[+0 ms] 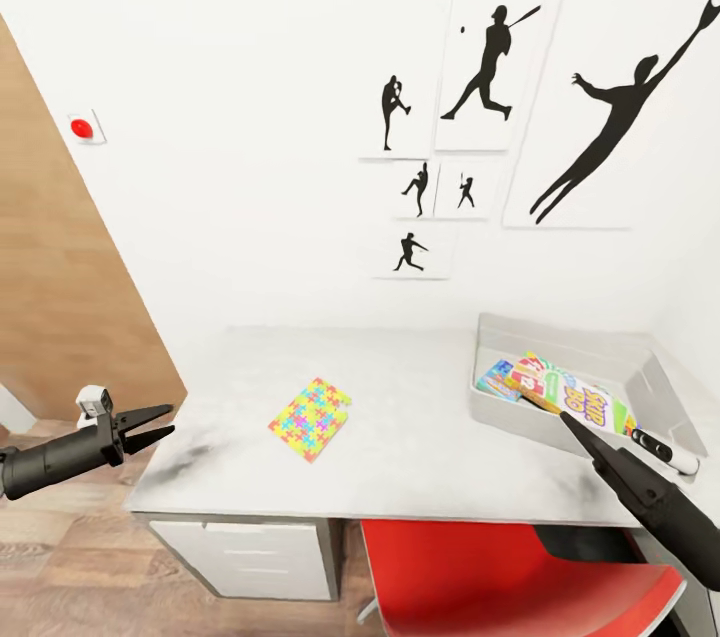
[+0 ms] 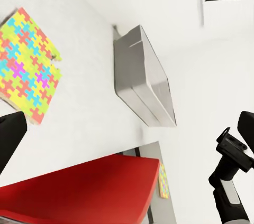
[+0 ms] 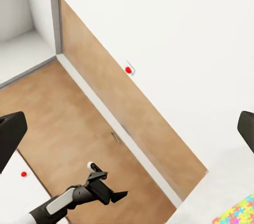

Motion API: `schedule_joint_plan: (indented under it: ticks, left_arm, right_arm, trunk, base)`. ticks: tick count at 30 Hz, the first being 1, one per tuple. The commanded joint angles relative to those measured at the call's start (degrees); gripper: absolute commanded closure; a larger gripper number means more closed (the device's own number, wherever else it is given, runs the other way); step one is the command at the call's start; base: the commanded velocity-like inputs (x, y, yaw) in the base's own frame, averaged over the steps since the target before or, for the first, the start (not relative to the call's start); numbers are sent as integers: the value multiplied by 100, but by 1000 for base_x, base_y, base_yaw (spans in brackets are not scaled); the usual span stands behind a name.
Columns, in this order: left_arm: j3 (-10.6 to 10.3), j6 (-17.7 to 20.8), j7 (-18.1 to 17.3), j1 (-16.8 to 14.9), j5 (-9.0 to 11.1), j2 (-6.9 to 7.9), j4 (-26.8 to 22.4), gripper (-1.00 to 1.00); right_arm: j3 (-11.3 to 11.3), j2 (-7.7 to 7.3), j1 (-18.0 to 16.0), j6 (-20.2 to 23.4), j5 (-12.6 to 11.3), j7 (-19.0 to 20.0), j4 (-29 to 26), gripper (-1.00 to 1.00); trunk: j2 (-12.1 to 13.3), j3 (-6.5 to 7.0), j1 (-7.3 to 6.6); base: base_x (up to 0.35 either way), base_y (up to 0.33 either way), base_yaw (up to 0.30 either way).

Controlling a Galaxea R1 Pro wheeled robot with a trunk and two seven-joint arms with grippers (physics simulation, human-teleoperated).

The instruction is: Put all the toys in the child's room - the three board games (two on the bed and one on the table), the two jigsaw puzzles on the table, and the tennis ball on the table - inside the toy box on the table in the child's room.

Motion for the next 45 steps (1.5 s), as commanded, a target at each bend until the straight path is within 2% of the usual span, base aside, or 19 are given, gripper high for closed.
schedule_joint_plan:
  ticks: [1,8,18,29,45]
  left_arm:
    - [1,25,-19,-6,-5,1,2,-100]
    - [3,25,-19,-6,-5,19,2,-100]
    - [131,25,-24,3,-5,30,26,-100]
    - [149,25,-19,3,-5,30,33,-100]
    - [151,-2,-19,3,-5,31,37,-100]
  right_arm:
    - [-3,-2,-4,60,-7,16,1,-100]
    - [-10,-17,-3,60,-16,19,26,-100]
    - [-10,-19,-3,53,-47,19,40,-100]
    - [-10,-29,-2,51,-64,19,42,-100]
    - [-11,-30,-3,51,-52,19,44,-100]
  trunk:
    - [-11,-2,4]
    - [-11,61,4]
    - [-11,155,4]
    - [-11,260,4]
    - [-11,413,4]
  base:
    - [49,146,95]
    - [71,114,79]
    - [7,104,14]
    - [10,47,1]
    - [116,71,0]
